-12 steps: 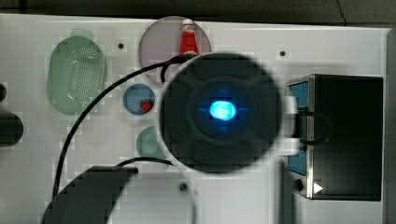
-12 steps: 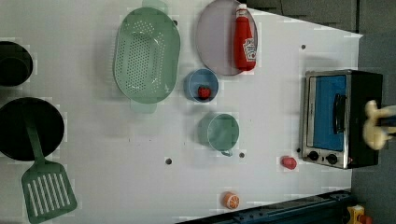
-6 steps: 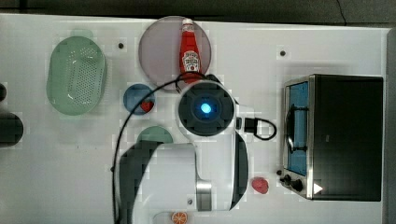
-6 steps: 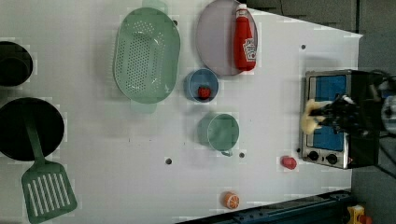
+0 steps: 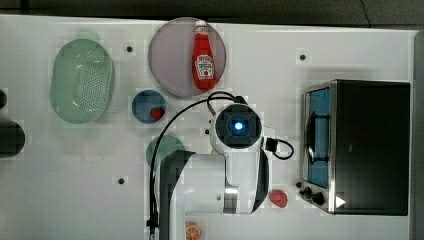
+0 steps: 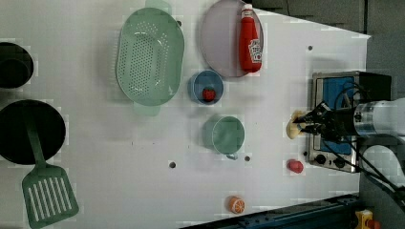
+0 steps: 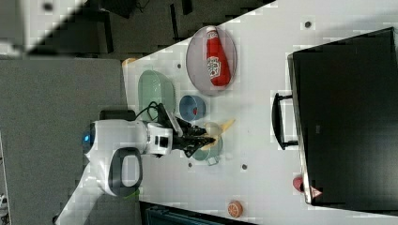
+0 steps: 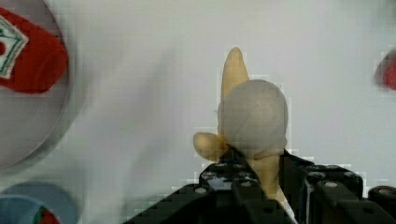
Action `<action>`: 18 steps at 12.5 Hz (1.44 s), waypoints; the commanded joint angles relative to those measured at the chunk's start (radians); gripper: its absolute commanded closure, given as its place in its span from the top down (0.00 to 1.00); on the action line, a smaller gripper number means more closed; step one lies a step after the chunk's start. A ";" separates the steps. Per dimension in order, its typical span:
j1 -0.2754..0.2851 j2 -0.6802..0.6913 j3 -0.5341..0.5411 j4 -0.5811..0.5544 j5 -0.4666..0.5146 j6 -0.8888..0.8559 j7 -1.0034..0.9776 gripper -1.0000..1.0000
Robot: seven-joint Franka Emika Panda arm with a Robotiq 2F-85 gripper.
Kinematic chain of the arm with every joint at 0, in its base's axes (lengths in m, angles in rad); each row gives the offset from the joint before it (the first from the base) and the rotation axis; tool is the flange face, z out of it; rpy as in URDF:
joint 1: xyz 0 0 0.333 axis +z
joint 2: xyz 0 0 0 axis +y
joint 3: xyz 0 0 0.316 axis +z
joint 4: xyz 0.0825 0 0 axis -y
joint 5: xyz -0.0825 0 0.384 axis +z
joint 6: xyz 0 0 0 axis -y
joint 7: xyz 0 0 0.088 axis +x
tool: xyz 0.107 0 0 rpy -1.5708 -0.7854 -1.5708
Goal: Pick banana from oven and place on table.
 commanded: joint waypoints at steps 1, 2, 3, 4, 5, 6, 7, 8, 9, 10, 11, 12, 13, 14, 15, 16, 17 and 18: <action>0.006 0.044 -0.010 -0.006 0.013 0.067 0.033 0.35; 0.007 0.063 -0.009 -0.007 0.014 0.093 0.034 0.46; 0.006 0.073 -0.010 -0.007 0.014 0.114 0.034 0.57; 0.006 0.076 -0.011 -0.006 0.015 0.119 0.033 0.68; 0.006 0.071 -0.012 -0.003 0.015 0.117 0.034 0.79; 0.006 0.061 -0.013 0.009 0.016 0.114 0.034 0.91; 0.006 0.044 -0.016 0.027 0.016 0.103 0.034 1.00; 0.006 0.018 -0.018 0.053 0.016 0.072 0.034 1.00; 0.006 -0.014 -0.018 0.086 0.016 0.017 0.034 1.00; 0.007 -0.052 -0.017 0.127 0.016 -0.056 0.033 1.00; 0.008 -0.090 -0.016 0.176 0.016 -0.136 0.028 1.00; 0.008 -0.127 -0.014 0.229 0.016 -0.210 0.016 1.00; 0.008 -0.161 -0.012 0.281 0.014 -0.285 -0.007 1.00; 0.008 -0.188 -0.008 0.332 0.014 -0.349 -0.021 1.00; 0.008 -0.210 -0.006 0.382 0.014 -0.411 -0.034 1.00; 0.008 -0.225 -0.005 0.429 0.010 -0.468 -0.050 1.00; 0.007 -0.232 -0.007 0.471 -0.007 -0.534 -0.070 1.00; 0.007 -0.236 -0.007 0.510 -0.013 -0.590 -0.098 1.00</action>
